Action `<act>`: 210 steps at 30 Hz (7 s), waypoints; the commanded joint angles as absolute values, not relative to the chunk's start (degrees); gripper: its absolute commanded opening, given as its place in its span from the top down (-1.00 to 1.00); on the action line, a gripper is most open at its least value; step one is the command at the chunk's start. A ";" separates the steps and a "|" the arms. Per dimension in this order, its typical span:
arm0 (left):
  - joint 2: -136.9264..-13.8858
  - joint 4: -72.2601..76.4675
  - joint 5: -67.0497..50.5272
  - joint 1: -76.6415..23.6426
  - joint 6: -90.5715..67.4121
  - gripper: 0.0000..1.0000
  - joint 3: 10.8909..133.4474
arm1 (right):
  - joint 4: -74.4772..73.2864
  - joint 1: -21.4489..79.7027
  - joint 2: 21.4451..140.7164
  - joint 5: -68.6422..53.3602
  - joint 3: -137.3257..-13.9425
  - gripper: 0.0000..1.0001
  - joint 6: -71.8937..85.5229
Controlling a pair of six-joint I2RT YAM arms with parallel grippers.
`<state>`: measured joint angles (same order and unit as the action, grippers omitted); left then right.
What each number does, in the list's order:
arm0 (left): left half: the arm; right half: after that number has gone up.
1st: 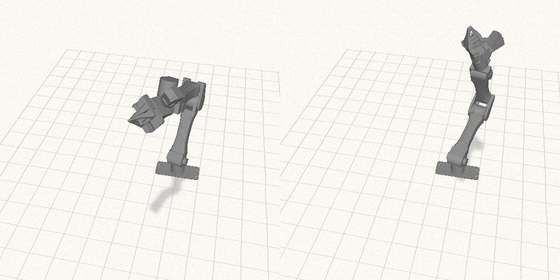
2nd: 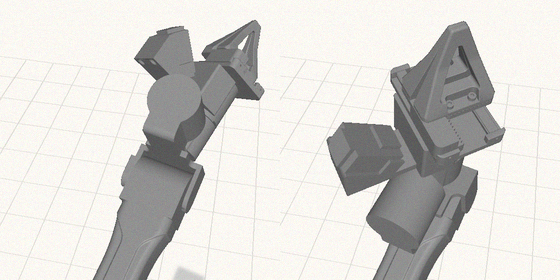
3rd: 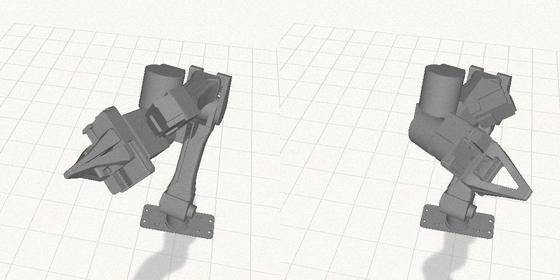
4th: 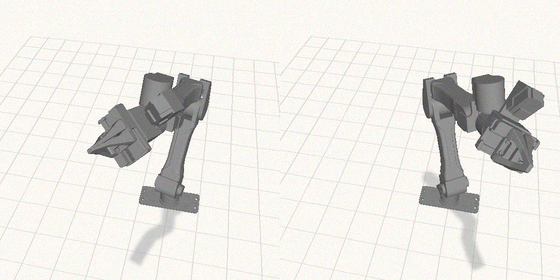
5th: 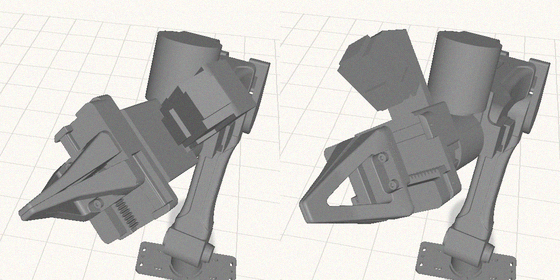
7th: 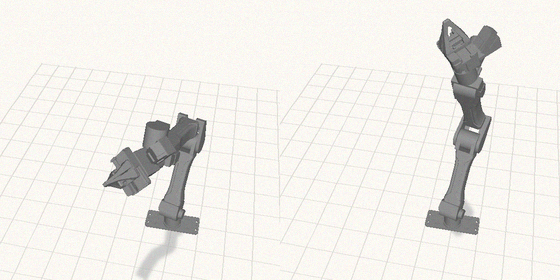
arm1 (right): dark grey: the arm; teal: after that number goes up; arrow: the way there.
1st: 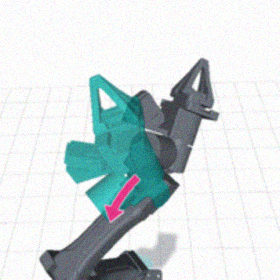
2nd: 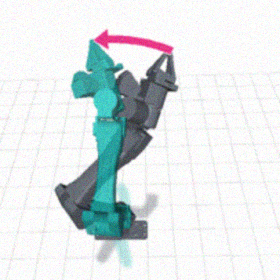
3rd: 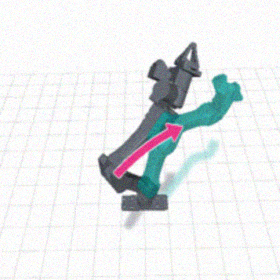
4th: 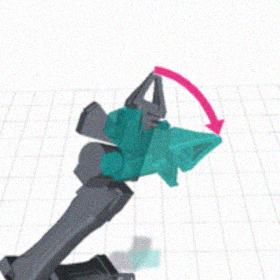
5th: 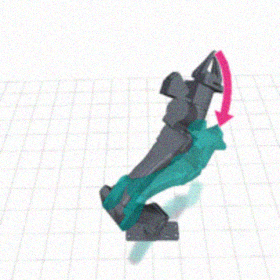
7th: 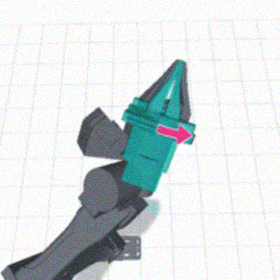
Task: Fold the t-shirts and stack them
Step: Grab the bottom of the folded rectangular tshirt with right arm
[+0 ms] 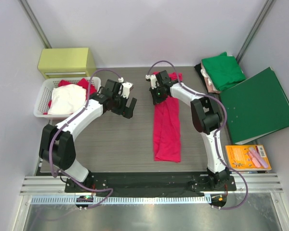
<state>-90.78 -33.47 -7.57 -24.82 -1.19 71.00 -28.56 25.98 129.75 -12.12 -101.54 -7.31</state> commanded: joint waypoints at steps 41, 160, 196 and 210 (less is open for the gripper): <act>-117.34 -36.22 -49.40 -29.53 -6.59 -1.00 81.13 | -41.58 11.78 81.29 -35.77 -59.59 -0.48 -11.96; -53.18 -2.28 10.56 -2.13 5.10 -0.99 46.41 | -31.46 58.88 81.91 -5.53 -52.82 -0.29 -29.18; -52.21 -3.87 5.71 2.37 4.13 -1.00 45.18 | -17.23 55.82 89.91 -2.55 -46.14 -0.67 -32.69; -51.59 -4.04 6.42 2.46 4.83 -1.00 45.70 | -14.94 52.47 93.69 -5.09 -46.14 -0.34 -32.26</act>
